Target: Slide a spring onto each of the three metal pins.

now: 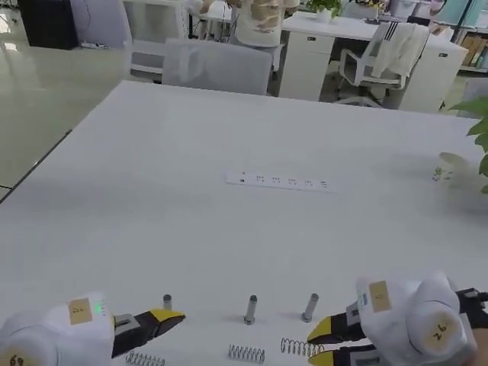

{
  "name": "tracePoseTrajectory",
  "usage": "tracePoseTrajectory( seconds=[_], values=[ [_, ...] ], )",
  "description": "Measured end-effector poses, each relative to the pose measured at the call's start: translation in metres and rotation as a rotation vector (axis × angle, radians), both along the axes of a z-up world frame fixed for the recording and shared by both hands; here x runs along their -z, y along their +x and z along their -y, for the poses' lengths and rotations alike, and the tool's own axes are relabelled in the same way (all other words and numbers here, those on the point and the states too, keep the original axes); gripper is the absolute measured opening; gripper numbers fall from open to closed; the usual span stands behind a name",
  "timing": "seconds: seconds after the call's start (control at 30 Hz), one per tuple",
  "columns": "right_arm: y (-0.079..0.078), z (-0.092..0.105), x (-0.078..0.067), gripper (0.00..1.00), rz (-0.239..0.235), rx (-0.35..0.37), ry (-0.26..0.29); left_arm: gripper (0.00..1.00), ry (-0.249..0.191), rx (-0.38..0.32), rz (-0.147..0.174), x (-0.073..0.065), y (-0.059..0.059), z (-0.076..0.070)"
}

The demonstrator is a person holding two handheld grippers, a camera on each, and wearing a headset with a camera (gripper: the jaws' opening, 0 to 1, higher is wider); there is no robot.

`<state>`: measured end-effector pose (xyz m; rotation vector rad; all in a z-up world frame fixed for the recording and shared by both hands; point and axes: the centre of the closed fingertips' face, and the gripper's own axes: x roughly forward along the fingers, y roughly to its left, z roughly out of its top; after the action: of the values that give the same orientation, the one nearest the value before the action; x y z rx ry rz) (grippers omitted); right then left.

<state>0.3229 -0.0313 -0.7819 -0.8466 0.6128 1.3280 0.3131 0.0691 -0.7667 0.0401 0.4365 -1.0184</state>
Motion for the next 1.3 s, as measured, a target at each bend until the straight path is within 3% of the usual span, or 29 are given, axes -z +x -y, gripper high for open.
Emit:
tracePoseTrajectory(
  seconds=[0.23,0.47,0.6,0.83,1.03,1.3],
  values=[
    [-0.005,-0.010,-0.002,0.08,0.003,-0.020,0.006,0.60,0.004,0.071,0.024,-0.001,0.003,0.022],
    [-0.011,-0.018,-0.002,0.08,0.012,-0.051,0.004,0.49,-0.024,0.129,0.033,-0.002,0.002,0.045],
    [-0.013,-0.023,-0.004,0.08,0.011,-0.056,0.014,0.44,-0.011,0.149,0.031,0.004,0.000,0.051],
    [-0.019,-0.026,-0.001,0.08,0.017,-0.083,0.003,0.31,-0.032,0.165,0.051,0.000,0.002,0.061],
    [-0.020,-0.028,-0.005,0.08,0.022,-0.085,0.011,0.23,-0.048,0.197,0.037,-0.002,-0.001,0.069],
    [-0.020,-0.026,-0.008,0.08,0.028,-0.086,0.012,0.10,-0.032,0.228,0.047,0.001,-0.005,0.073]
  ],
)
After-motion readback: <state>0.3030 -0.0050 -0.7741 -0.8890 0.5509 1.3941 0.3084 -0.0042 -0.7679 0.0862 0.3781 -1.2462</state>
